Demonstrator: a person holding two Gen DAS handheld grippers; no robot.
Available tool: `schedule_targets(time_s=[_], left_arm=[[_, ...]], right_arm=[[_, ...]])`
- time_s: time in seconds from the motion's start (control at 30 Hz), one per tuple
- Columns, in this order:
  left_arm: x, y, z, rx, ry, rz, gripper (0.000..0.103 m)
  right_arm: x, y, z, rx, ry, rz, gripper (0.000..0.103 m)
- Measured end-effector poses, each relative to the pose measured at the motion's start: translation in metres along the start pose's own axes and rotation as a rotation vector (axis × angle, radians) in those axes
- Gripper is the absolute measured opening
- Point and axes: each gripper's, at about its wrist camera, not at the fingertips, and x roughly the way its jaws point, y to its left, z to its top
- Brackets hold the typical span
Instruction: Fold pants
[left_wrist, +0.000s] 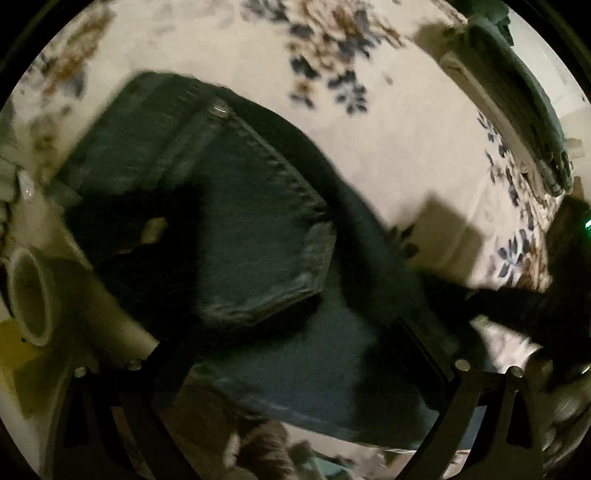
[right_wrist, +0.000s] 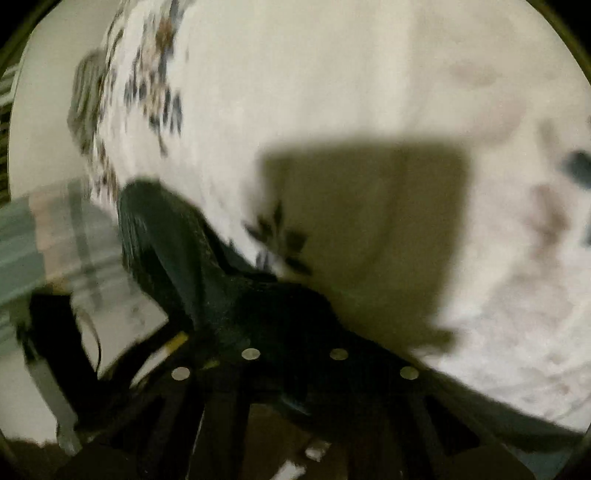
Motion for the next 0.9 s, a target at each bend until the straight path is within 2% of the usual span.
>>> schedule_targets(time_s=[0.1, 0.2, 0.3, 0.37, 0.4, 0.47, 0.5, 0.6, 0.63, 0.77, 0.83, 0.87, 0.9], left_arm=[[0.014, 0.012, -0.011, 0.011, 0.034, 0.042, 0.103], [0.041, 0.032, -0.017, -0.034, 0.115, 0.07, 0.103], [0.049, 0.047, -0.018, -0.062, 0.131, 0.083, 0.103], [0.048, 0.053, -0.019, -0.061, 0.129, 0.089, 0.103], [0.048, 0.055, -0.02, -0.062, 0.132, 0.088, 0.103], [0.045, 0.06, -0.022, -0.062, 0.135, 0.086, 0.103], [0.043, 0.062, -0.023, -0.06, 0.135, 0.087, 0.103], [0.034, 0.062, -0.016, -0.059, 0.127, 0.092, 0.103], [0.033, 0.063, -0.015, -0.056, 0.126, 0.094, 0.103], [0.033, 0.053, -0.018, -0.038, 0.128, 0.114, 0.103], [0.035, 0.053, -0.018, -0.035, 0.128, 0.12, 0.103], [0.036, 0.055, -0.018, -0.034, 0.13, 0.122, 0.103], [0.037, 0.057, -0.02, -0.033, 0.129, 0.123, 0.103]], right_arm=[[-0.042, 0.001, -0.002, 0.035, -0.175, -0.005, 0.004], [-0.067, 0.01, 0.001, -0.001, -0.274, -0.069, 0.004], [-0.065, 0.017, 0.015, -0.024, -0.276, -0.135, 0.003], [-0.064, 0.013, 0.026, -0.05, -0.291, -0.263, 0.0], [-0.067, 0.002, 0.032, -0.015, -0.29, -0.276, 0.001], [-0.077, -0.021, 0.034, 0.101, -0.288, -0.155, 0.002], [-0.084, -0.03, 0.033, 0.149, -0.299, -0.093, 0.009], [-0.092, -0.04, 0.024, 0.177, -0.276, 0.023, 0.059], [-0.089, -0.04, 0.023, 0.176, -0.255, 0.043, 0.063], [-0.048, -0.036, 0.033, 0.18, -0.088, 0.081, 0.063], [-0.024, -0.029, 0.042, 0.169, -0.025, 0.041, 0.059], [-0.017, -0.026, 0.045, 0.163, -0.015, 0.018, 0.049], [-0.015, -0.021, 0.048, 0.144, -0.025, -0.004, 0.015]])
